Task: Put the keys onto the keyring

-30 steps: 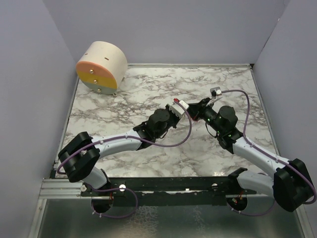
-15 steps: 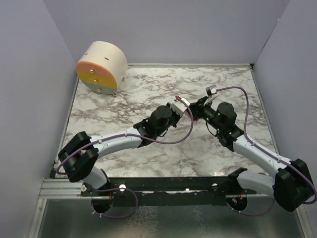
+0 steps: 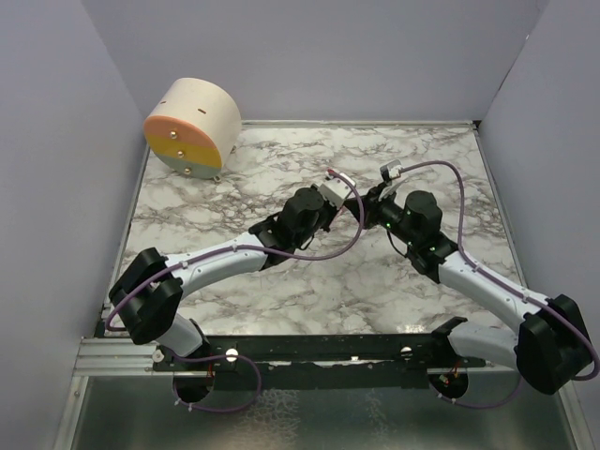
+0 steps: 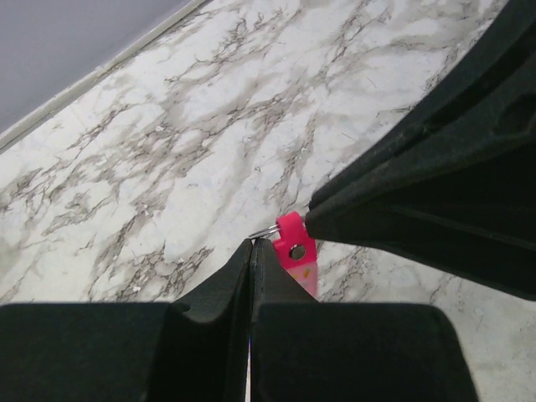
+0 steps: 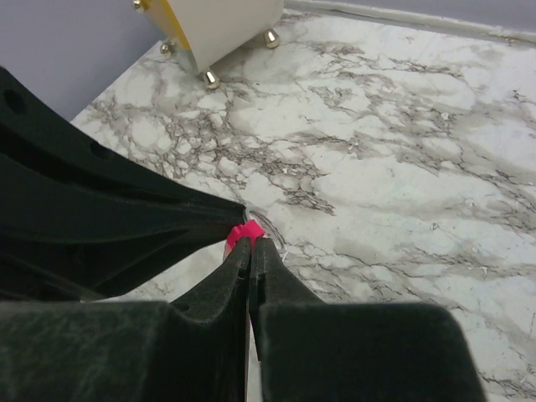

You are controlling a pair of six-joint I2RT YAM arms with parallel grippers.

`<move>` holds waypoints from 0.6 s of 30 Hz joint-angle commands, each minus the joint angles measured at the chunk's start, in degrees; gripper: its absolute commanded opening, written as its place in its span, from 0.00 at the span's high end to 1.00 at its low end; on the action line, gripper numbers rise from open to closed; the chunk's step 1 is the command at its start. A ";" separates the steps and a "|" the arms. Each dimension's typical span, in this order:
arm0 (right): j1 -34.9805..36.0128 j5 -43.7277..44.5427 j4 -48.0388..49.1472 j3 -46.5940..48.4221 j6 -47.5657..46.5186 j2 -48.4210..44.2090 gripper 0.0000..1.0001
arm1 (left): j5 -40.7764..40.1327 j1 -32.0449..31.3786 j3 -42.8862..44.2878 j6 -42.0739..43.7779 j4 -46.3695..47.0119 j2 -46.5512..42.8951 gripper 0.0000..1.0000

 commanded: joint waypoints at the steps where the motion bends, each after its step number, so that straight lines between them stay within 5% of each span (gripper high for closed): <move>1: 1.37 -3.57 -3.29 1.62 -1.47 1.55 0.99 | 1.51 0.60 3.11 -1.02 0.52 0.19 1.00; 18: 1.95 -1.85 -2.56 1.42 -0.97 2.84 0.99 | 1.06 0.85 2.11 -2.06 0.57 0.32 1.00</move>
